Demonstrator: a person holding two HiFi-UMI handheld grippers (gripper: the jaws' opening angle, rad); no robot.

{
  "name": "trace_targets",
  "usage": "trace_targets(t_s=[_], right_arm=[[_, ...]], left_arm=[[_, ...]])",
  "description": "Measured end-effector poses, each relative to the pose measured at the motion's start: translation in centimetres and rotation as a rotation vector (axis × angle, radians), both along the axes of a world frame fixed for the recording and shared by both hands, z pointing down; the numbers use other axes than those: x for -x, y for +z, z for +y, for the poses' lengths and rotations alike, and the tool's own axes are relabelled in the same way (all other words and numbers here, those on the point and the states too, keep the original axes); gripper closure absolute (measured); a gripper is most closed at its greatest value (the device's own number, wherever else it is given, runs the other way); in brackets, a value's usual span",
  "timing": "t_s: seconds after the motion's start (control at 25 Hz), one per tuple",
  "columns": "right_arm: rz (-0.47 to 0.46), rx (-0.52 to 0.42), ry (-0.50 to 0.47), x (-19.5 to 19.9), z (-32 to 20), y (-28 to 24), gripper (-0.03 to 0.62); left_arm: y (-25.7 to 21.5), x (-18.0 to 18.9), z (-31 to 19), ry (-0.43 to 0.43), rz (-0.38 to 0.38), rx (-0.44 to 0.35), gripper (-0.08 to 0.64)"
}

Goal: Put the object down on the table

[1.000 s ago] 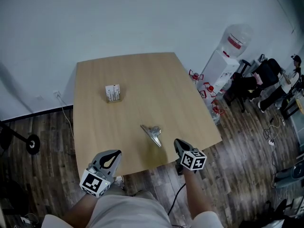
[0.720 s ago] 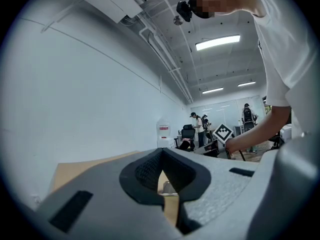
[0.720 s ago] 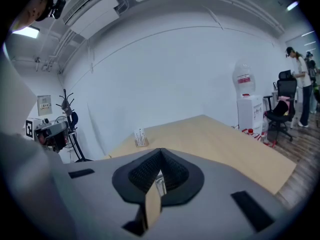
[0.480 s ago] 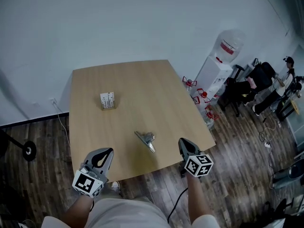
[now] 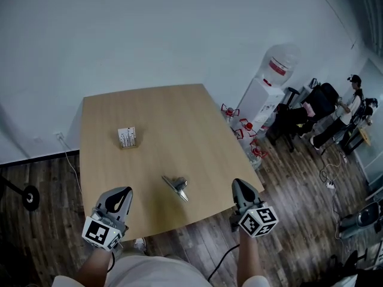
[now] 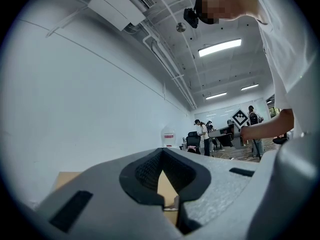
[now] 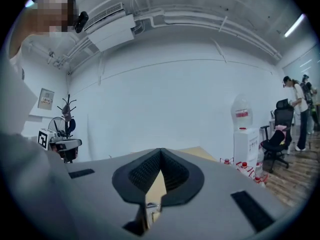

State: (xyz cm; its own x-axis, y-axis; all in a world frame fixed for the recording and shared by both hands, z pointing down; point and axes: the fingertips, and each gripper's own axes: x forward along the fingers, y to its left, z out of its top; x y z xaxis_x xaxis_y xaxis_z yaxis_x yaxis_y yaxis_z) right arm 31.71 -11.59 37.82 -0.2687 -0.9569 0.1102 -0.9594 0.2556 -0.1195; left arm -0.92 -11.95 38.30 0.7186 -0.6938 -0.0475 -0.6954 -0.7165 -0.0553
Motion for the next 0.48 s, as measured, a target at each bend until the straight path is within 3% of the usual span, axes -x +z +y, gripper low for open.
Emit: trace_targets(t_s=[0.28, 0.48], right_arm=[[0.069, -0.069, -0.012, -0.2, 3.0, -4.3, 0.595], [0.117, -0.103, 0.055, -1.0, 6.0, -6.2, 0.595]], left_arm=[[-1.0, 0.9, -1.6, -0.015, 0.005, -0.018, 0.555], [-1.6, 1.5, -2.1, -0.02, 0.013, -0.03, 0.555]])
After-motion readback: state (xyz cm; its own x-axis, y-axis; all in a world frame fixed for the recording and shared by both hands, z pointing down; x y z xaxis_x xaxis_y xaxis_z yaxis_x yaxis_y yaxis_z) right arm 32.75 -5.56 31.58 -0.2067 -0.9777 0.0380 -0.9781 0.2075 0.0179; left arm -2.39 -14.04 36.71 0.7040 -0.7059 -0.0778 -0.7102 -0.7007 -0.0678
